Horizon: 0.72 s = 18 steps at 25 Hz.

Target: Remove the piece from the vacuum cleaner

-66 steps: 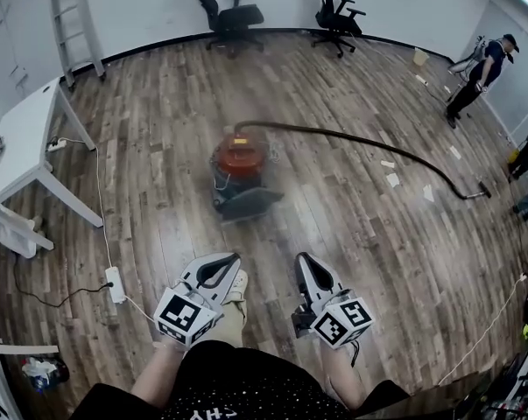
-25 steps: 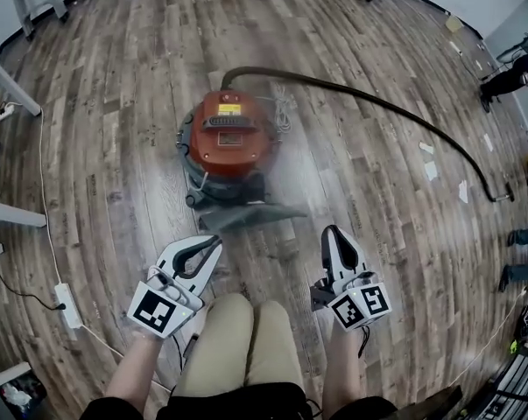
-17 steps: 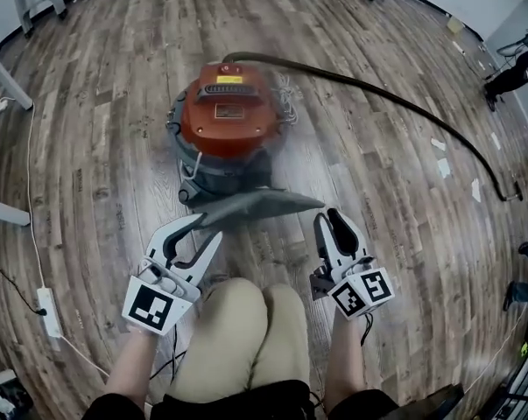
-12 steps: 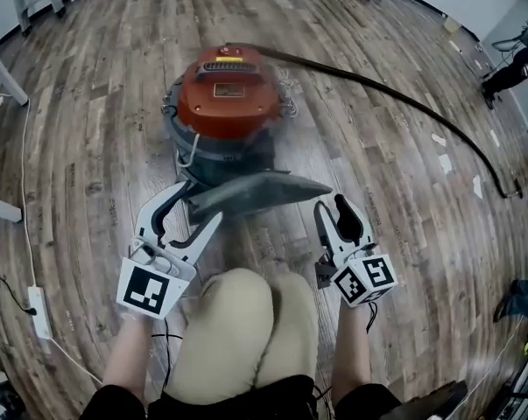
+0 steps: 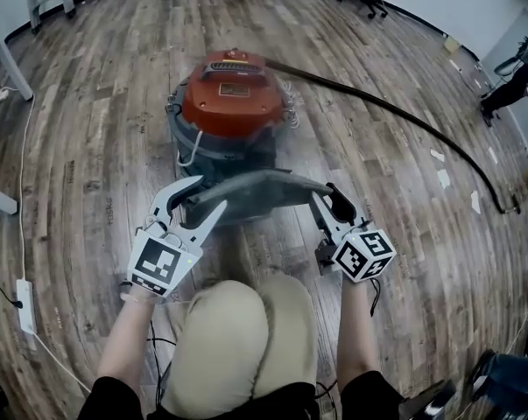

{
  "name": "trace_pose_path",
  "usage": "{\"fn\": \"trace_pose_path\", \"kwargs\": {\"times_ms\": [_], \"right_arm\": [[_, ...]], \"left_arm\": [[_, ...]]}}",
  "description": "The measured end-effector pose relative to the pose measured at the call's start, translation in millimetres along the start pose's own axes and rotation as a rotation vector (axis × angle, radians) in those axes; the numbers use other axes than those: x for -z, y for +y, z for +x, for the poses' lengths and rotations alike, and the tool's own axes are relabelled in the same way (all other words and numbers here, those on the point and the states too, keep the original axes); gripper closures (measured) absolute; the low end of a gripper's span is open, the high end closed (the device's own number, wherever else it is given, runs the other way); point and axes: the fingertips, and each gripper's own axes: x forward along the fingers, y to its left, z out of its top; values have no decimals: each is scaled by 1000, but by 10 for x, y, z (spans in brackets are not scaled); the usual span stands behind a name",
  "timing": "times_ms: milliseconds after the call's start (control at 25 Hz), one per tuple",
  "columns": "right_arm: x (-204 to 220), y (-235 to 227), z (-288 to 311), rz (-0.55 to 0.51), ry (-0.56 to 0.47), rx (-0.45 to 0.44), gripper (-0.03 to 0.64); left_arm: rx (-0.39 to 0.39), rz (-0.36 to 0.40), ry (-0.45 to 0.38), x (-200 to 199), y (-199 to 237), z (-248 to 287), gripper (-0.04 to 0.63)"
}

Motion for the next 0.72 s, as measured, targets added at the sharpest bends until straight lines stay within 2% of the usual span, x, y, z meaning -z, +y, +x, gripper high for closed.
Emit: {"fn": "trace_pose_path", "kwargs": {"times_ms": [40,120,160,240,400,560,720], "right_arm": [[-5,14,11,-9,-3,-1,416],[-7,5,-14,-27,-5,14,467],[-6,-2,-42,-37,-5,16,520],[-1,18,-100,-46,-4,-5,571],[87,120,-225,-8,-5,-63,578],[149,170,-328,-7,-11,-67,580],[240,138,-469,42,-26,-57,581]], "left_arm": [[0,11,6,20,-14,17,476],[8,11,2,29,-63,28,551],[14,-2,-2,28,-89,23,559],[24,-46,-13,23,-130,-1,566],[26,-142,-35,26,-200,-56,569],[26,-178,-46,29,-259,-129,570],[62,-207,-55,118,-376,-311,569]]}}
